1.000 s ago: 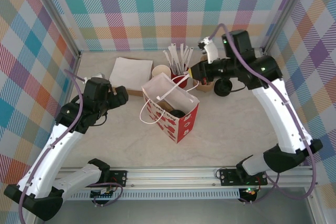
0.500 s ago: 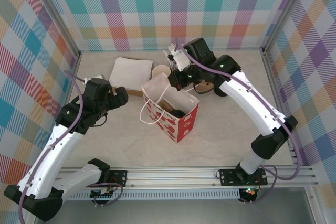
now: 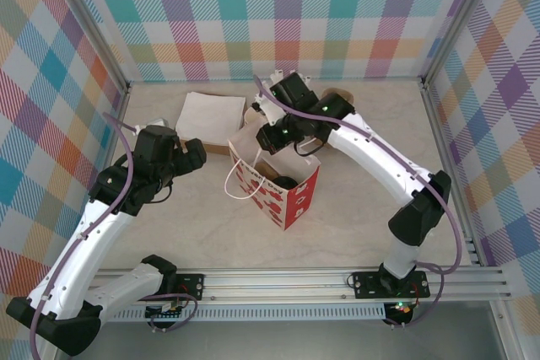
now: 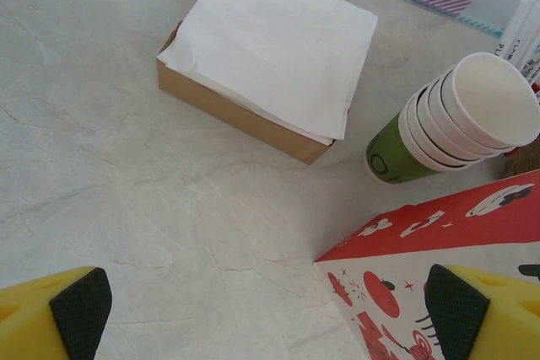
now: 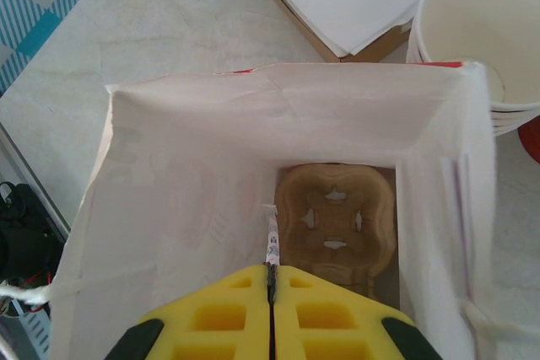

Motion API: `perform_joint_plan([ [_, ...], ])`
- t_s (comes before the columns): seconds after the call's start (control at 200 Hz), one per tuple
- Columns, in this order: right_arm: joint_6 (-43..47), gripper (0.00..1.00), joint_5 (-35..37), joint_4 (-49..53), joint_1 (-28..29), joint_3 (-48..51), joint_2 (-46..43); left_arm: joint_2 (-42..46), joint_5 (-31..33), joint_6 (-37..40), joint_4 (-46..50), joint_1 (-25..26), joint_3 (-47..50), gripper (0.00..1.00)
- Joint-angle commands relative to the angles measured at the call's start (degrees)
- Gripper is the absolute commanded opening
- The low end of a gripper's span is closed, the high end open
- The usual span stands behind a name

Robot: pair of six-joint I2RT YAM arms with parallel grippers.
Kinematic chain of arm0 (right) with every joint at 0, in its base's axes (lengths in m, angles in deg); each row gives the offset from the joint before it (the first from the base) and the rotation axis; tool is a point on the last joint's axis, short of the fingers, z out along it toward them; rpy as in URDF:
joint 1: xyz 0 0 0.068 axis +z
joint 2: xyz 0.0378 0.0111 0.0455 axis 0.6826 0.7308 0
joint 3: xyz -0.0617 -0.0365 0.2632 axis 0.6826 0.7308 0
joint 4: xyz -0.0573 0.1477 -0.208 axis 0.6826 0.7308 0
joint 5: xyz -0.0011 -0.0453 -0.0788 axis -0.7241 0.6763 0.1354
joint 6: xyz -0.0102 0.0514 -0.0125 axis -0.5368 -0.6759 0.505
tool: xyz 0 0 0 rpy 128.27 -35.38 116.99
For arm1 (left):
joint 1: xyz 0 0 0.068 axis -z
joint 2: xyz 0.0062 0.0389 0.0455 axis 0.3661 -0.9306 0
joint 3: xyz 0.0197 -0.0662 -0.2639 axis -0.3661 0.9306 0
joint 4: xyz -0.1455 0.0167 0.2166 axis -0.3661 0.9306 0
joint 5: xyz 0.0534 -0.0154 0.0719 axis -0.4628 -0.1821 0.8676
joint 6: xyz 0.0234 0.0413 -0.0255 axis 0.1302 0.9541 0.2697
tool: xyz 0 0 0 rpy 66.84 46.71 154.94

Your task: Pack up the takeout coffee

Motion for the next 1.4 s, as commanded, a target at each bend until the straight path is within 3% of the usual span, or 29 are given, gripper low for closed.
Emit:
perform_joint_plan([
  [0.0, 0.5, 0.09, -0.7, -1.0, 0.7, 0.6, 1.3, -0.2, -0.2, -0.9, -1.9, 0.3, -0.1, 0.98],
  [0.495, 0.1, 0.13, -1.6, -1.1, 0.8, 2.2, 3.7, -0.3, -0.2, -1.1, -1.8, 0.3, -0.4, 0.98],
  [1.01, 0.4, 0.52, 4.5, 2.0, 0.8, -0.9, -2.4, -0.8, -0.7, -1.8, -1.6, 0.2, -0.6, 0.98],
  [1.395, 0.8, 0.63, 9.4, 6.0, 0.0, -4.0, -8.6, -2.4, -1.4, -3.1, -0.9, 0.2, -1.8, 0.99],
])
